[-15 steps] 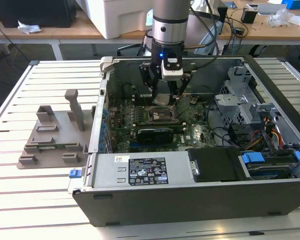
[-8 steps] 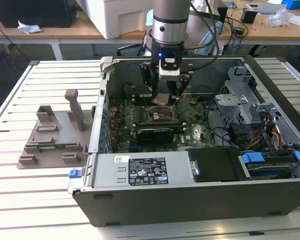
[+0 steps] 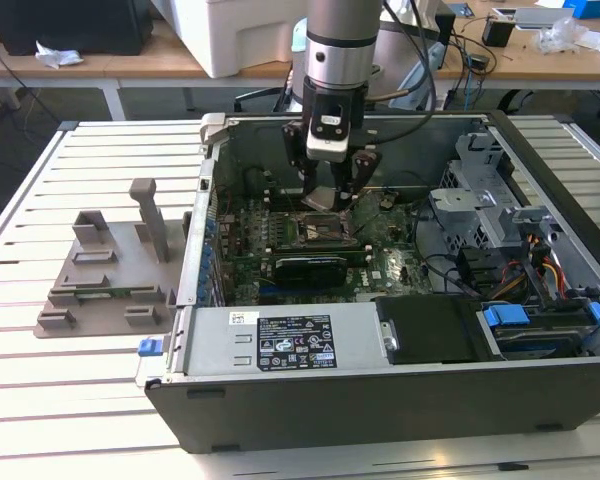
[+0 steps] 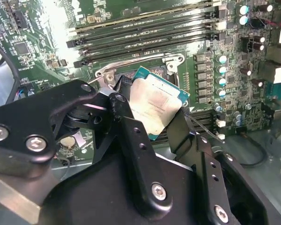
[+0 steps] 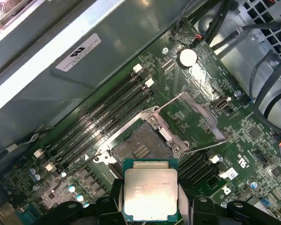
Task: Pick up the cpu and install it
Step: 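Place the cpu into insertion slot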
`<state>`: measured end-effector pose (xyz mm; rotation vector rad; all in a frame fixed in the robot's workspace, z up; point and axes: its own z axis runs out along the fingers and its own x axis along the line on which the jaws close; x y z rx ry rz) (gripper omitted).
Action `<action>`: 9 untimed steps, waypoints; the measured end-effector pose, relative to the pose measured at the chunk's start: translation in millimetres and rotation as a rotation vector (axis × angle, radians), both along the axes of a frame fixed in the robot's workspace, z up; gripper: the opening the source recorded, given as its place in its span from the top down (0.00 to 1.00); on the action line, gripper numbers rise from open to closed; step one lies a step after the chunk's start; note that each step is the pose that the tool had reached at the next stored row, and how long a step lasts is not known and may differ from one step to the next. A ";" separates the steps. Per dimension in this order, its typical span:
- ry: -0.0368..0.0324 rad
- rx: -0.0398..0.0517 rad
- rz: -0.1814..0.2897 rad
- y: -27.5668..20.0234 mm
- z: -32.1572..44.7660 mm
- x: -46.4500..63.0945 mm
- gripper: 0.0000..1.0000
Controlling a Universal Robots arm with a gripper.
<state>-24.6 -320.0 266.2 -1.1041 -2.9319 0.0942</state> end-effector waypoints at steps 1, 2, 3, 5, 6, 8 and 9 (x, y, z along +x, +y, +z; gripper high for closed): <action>0.0000 0.0000 -0.014 0.0 0.0 0.0 0.45; 0.0000 0.0000 -0.021 0.0 0.0 0.0 0.45; -0.0001 0.0000 -0.026 0.0 0.0 0.0 0.45; 0.0000 0.0000 -0.053 0.0 0.0 0.0 0.45; 0.0000 0.0000 -0.061 0.0 0.0 0.0 0.45; 0.0000 0.0000 -0.075 0.0 0.0 0.0 0.45; 0.0000 0.0000 -0.083 0.0 0.0 0.0 0.45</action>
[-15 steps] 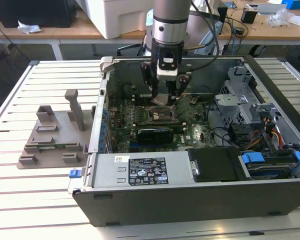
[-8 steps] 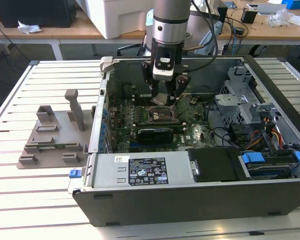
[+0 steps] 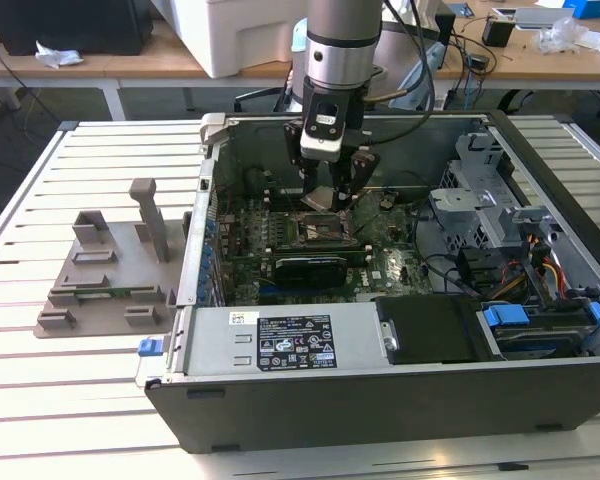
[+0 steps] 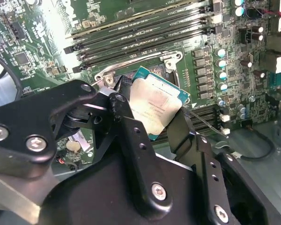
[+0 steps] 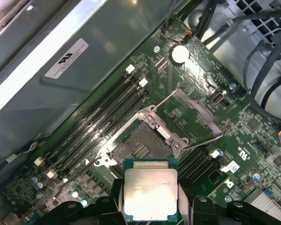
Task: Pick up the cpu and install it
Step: 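Place the cpu into insertion slot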
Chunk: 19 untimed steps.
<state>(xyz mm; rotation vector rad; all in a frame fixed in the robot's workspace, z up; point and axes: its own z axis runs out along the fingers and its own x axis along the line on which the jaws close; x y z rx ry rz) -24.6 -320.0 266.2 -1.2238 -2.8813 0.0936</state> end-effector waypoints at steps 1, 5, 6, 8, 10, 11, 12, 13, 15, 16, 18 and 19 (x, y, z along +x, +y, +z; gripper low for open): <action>0.0000 0.0000 -0.012 0.0 0.0 0.0 0.45; 0.0000 0.0001 -0.074 0.0 0.0 0.0 0.45; 0.0000 0.0000 -0.087 0.0 0.0 0.0 0.45; -0.0001 -0.0002 -0.119 0.0 0.0 0.0 0.45; 0.0000 -0.0012 -0.134 0.0 0.0 0.0 0.45; 0.0000 -0.0016 -0.140 0.0 0.0 0.0 0.45; 0.0000 -0.0017 -0.145 0.0 0.0 0.0 0.45; -0.0001 -0.0019 -0.153 0.0 0.0 0.0 0.45; -0.0001 -0.0022 -0.165 0.0 -0.1 0.0 0.45; -0.0001 -0.0023 -0.171 0.0 -0.1 0.0 0.45; -0.0001 -0.0024 -0.191 0.0 -0.2 0.0 0.45; -0.0001 -0.0025 -0.200 0.0 -0.2 0.0 0.45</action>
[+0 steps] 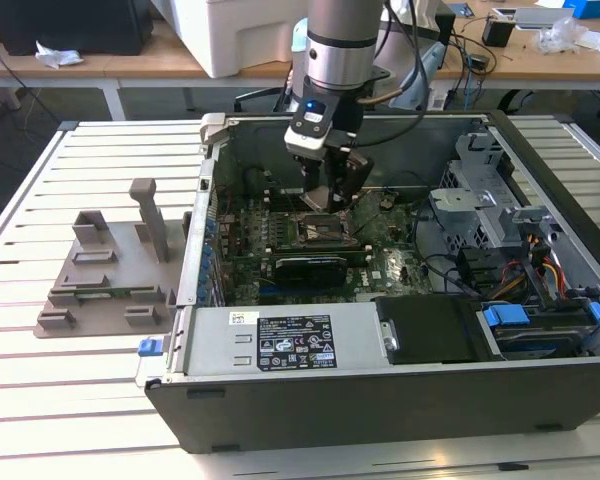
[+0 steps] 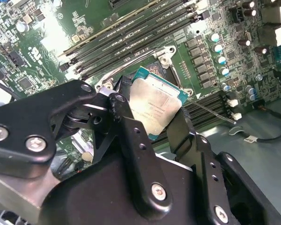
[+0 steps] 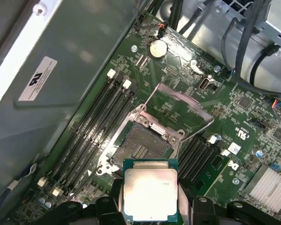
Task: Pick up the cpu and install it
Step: 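Place the cpu into insertion slot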
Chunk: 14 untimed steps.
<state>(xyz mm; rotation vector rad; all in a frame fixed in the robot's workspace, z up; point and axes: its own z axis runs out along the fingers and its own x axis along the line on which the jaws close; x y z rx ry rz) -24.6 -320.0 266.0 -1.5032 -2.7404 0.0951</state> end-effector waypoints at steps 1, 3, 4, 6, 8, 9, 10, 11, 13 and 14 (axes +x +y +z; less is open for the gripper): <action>0.0000 -0.0001 -0.012 0.0 0.0 0.0 0.45; 0.0000 -0.0002 -0.038 0.0 -0.1 0.0 0.45; 0.0000 -0.0003 -0.049 0.0 -0.1 0.0 0.45; 0.0000 -0.0004 -0.066 0.0 -0.2 0.0 0.45; 0.0000 -0.0006 -0.082 0.0 -0.2 0.0 0.45; 0.0000 -0.0006 -0.088 0.0 -0.2 0.0 0.45; 0.0000 -0.0006 -0.100 0.0 -0.2 0.0 0.45; 0.0000 -0.0007 -0.108 0.0 -0.3 0.0 0.45; 0.0000 -0.0008 -0.128 0.0 -0.3 0.0 0.45; 0.0000 -0.0009 -0.139 0.0 -0.3 0.0 0.45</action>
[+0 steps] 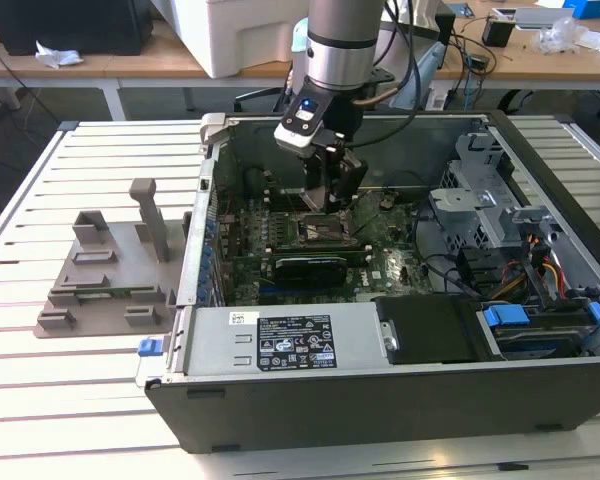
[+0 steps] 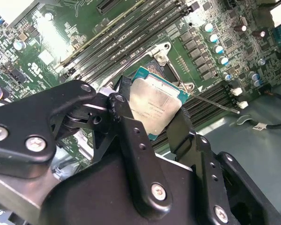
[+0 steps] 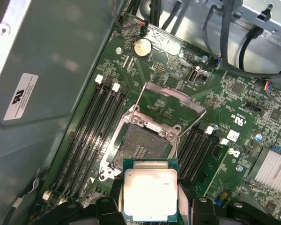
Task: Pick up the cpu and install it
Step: 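Place the cpu into insertion slot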
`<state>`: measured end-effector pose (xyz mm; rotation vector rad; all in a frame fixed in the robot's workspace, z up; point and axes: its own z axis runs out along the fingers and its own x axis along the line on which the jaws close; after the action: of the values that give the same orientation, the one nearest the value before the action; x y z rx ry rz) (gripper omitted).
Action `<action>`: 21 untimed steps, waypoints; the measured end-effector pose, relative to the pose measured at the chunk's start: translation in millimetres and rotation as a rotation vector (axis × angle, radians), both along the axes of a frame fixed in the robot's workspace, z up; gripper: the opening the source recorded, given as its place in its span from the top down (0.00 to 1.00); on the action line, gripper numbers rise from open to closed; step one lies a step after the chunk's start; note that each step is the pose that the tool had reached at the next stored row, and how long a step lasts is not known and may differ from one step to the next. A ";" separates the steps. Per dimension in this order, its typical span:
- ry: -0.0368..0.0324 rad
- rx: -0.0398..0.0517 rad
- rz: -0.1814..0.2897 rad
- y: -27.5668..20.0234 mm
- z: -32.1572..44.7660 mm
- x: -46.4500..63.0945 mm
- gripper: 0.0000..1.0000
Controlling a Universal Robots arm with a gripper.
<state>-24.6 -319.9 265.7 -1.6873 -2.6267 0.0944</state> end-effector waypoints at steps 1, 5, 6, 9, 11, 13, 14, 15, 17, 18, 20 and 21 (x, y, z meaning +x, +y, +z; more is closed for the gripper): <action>0.0000 -0.0001 -0.010 0.0 0.0 0.0 0.45; 0.0001 -0.0003 -0.053 0.0 0.0 0.0 0.45; 0.0000 -0.0003 -0.065 0.0 -0.1 0.0 0.45; 0.0000 -0.0005 -0.092 0.0 -0.1 0.0 0.45; 0.0001 -0.0007 -0.105 0.0 -0.1 0.0 0.45; 0.0000 -0.0011 -0.126 0.0 -0.1 0.0 0.45; 0.0000 -0.0013 -0.138 0.0 -0.1 0.0 0.45; 0.0000 -0.0016 -0.148 0.0 -0.2 0.0 0.45; 0.0000 -0.0023 -0.169 0.0 -0.2 0.0 0.45; 0.0000 -0.0027 -0.182 0.0 -0.2 0.0 0.45; -0.0001 -0.0031 -0.198 0.0 -0.2 0.0 0.45; 0.0000 -0.0033 -0.208 0.0 -0.2 0.0 0.45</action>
<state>-24.6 -320.0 265.4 -1.9485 -2.4336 0.0951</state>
